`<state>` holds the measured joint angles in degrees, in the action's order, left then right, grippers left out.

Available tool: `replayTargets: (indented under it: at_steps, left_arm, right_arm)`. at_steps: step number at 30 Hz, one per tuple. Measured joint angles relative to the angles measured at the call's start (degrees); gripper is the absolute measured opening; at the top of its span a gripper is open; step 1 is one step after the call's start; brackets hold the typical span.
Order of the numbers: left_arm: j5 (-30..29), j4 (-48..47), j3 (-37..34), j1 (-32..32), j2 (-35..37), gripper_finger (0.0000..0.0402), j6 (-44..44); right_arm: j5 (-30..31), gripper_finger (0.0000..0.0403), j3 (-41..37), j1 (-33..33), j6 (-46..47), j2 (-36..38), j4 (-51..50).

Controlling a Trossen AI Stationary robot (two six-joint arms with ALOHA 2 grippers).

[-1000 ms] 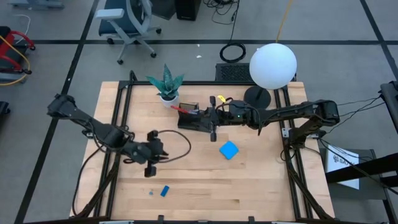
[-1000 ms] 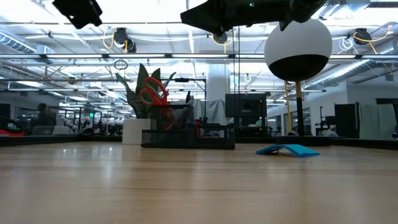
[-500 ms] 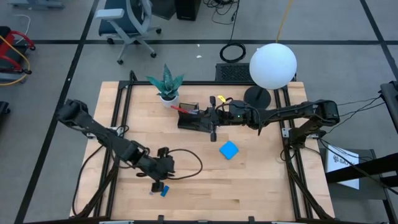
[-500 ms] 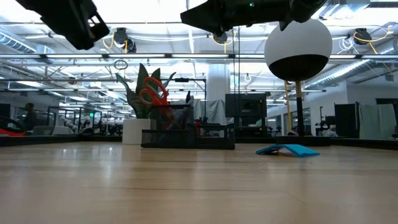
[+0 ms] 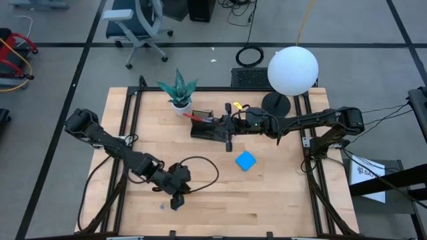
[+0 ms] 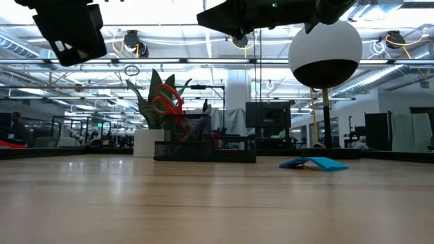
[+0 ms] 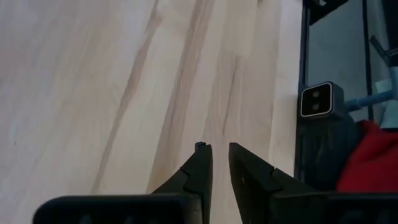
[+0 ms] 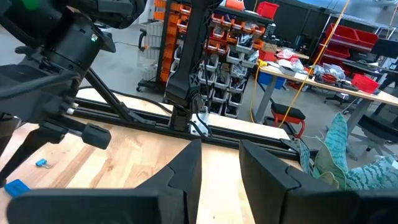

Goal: Pick and place office supplies into organizer
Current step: Put the blue eraser into the black desk organizer

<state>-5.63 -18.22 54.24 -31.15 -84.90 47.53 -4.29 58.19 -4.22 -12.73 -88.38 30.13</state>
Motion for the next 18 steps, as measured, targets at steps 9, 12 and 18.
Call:
replayTargets:
  at_steps: [9,12,18]
  left_arm:
    - [-0.9,-4.7,0.0,-2.7,0.0,0.0060,7.6]
    - [-2.2,-7.0,0.0,-3.5,0.0,0.0060,11.1]
    - [-3.0,-7.5,0.0,-5.5,0.0,0.0060,17.0]
  right_arm:
    - [0.0,0.0100,0.0,0.1,-0.2,0.0,0.0]
    - [0.0,0.0100,0.0,0.1,-0.2,0.0,0.0]
    - [0.0,0.0100,0.0,0.1,-0.2,0.0,0.0]
